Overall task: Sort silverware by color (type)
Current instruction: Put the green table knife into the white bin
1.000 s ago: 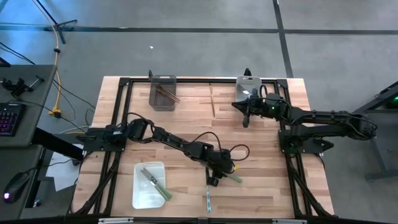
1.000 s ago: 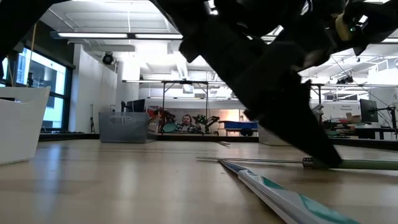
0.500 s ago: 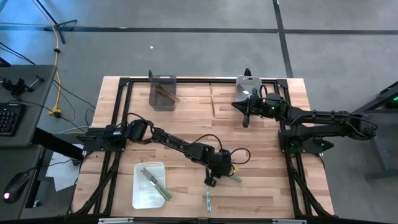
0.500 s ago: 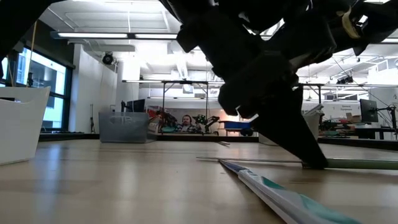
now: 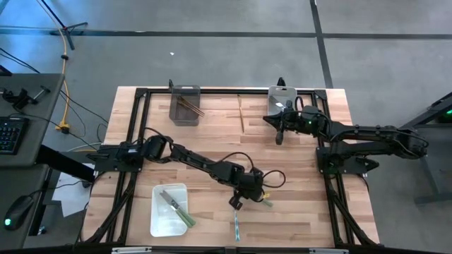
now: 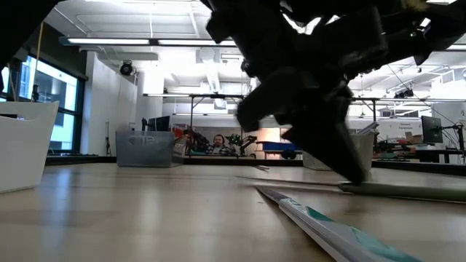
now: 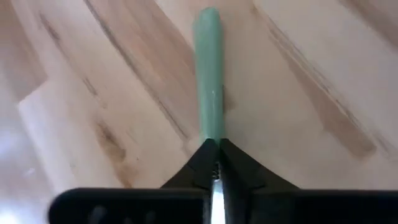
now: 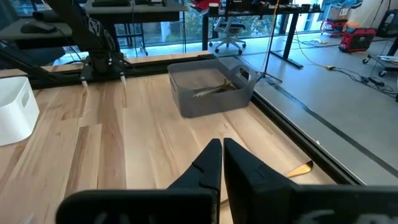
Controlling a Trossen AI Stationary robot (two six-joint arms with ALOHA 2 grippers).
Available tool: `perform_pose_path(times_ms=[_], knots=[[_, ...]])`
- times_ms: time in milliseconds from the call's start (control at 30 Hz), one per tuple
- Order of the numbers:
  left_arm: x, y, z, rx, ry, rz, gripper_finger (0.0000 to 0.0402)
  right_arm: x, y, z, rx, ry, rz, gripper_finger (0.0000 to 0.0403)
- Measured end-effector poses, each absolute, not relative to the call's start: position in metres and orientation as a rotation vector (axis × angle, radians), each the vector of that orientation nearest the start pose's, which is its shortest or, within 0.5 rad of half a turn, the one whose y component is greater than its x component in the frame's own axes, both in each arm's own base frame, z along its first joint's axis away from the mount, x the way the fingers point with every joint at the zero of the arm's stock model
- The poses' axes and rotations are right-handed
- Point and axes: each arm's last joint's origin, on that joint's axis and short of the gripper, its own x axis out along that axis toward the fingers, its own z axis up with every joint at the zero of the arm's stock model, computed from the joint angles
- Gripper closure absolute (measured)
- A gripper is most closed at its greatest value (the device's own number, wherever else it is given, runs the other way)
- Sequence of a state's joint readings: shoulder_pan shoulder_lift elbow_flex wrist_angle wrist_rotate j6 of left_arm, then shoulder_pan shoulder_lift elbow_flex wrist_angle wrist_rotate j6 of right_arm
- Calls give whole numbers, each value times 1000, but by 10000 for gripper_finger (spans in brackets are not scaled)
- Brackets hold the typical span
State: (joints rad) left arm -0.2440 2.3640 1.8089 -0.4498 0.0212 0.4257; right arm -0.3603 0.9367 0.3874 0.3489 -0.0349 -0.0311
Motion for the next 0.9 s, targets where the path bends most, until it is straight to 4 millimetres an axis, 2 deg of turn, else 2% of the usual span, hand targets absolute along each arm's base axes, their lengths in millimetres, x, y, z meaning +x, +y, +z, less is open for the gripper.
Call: perform_pose_path(times_ms=[200,333,467,600,900], knots=[[477,-122,145,568,970,-478,396,186,-69,219,12,219,-321,403],[473,-123,162,572,944,-479,397,186,-69,218,14,229,-320,403],[473,-123,160,516,967,-437,400,186,-69,217,12,231,-320,403],[476,-125,162,450,938,-443,371,186,-69,217,12,233,-320,403],[487,-132,160,331,812,-494,274,186,-69,217,12,234,-320,403]])
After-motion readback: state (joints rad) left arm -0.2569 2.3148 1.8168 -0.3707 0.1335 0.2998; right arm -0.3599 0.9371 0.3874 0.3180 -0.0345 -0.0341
